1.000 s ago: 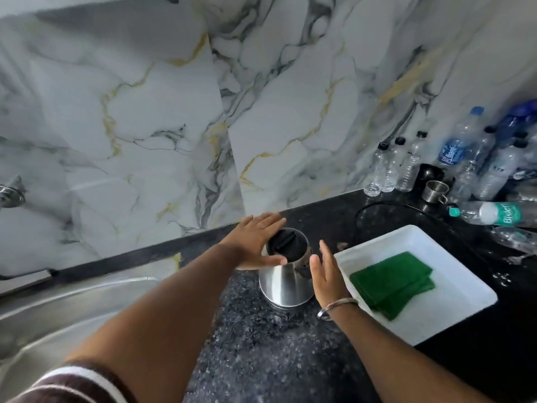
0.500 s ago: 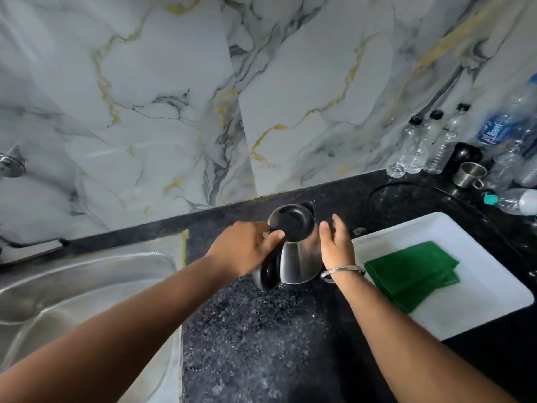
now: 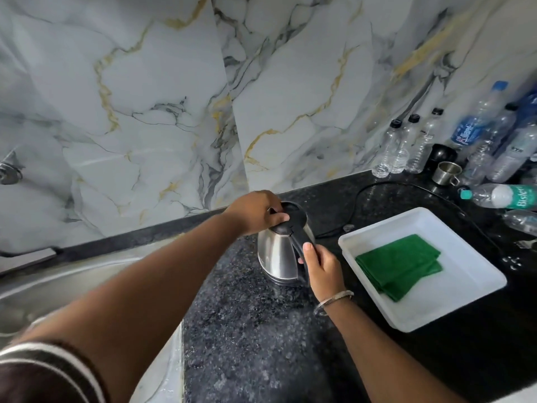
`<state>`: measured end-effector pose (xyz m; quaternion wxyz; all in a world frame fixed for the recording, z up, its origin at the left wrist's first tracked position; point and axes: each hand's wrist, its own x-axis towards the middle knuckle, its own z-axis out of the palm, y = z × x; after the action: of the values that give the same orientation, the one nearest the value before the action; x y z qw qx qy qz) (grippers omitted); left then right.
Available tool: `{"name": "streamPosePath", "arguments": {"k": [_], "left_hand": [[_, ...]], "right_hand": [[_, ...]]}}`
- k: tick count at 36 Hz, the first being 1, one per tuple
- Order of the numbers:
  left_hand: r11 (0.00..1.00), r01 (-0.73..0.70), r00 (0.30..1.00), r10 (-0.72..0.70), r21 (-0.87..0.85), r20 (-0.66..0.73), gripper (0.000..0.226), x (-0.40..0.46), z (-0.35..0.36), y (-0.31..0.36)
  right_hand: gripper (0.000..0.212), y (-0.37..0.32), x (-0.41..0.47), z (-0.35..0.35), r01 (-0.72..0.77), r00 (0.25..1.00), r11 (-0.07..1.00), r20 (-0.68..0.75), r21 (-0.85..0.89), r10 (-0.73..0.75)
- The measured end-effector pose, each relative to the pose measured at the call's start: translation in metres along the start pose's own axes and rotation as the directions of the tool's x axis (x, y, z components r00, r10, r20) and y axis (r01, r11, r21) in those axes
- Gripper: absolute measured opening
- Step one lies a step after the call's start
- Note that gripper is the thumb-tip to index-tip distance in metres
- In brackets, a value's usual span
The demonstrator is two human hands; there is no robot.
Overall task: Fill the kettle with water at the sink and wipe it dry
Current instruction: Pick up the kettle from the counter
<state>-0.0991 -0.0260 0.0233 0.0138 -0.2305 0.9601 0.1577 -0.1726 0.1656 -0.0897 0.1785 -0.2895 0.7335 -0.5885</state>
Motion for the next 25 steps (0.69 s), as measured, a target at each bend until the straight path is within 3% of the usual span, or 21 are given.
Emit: {"name": "streamPosePath", "arguments": {"k": [4, 7, 11, 13, 17, 21, 25], "left_hand": [[0.977, -0.021, 0.996, 0.002, -0.214, -0.090, 0.026, -0.006, 0.022, -0.005], [0.894, 0.020, 0.983, -0.099, -0.448, -0.152, 0.010, -0.013, 0.034, -0.001], [0.808, 0.089, 0.957, -0.232, -0.582, -0.176, 0.014, -0.025, 0.033, 0.003], [0.764, 0.054, 0.939, -0.257, -0.643, -0.227, 0.013, -0.042, 0.028, 0.003], [0.775, -0.021, 0.882, -0.284, -0.632, -0.377, 0.009, -0.086, 0.018, 0.000], [0.843, 0.024, 0.776, -0.355, -0.538, -0.521, 0.028, -0.135, 0.007, -0.025], [0.845, 0.052, 0.719, -0.401, -0.532, -0.567, 0.017, -0.192, -0.004, -0.067]], "right_hand": [[0.055, 0.005, 0.005, 0.006, -0.046, 0.999, 0.991, 0.027, 0.125, 0.043], [0.060, 0.006, 0.008, 0.007, 0.020, 0.999, 0.993, 0.033, 0.119, -0.025], [0.049, -0.001, 0.009, 0.010, 0.098, 0.995, 0.994, -0.021, 0.047, -0.097], [0.046, -0.006, 0.004, 0.010, 0.159, 0.987, 0.987, -0.022, 0.035, -0.158], [0.049, -0.032, -0.011, 0.020, 0.262, 0.964, 0.965, 0.034, 0.005, -0.262], [0.057, -0.071, -0.035, 0.054, 0.338, 0.935, 0.940, 0.129, -0.034, -0.332], [0.062, -0.100, -0.061, 0.098, 0.441, 0.877, 0.896, 0.238, -0.053, -0.418]]}}
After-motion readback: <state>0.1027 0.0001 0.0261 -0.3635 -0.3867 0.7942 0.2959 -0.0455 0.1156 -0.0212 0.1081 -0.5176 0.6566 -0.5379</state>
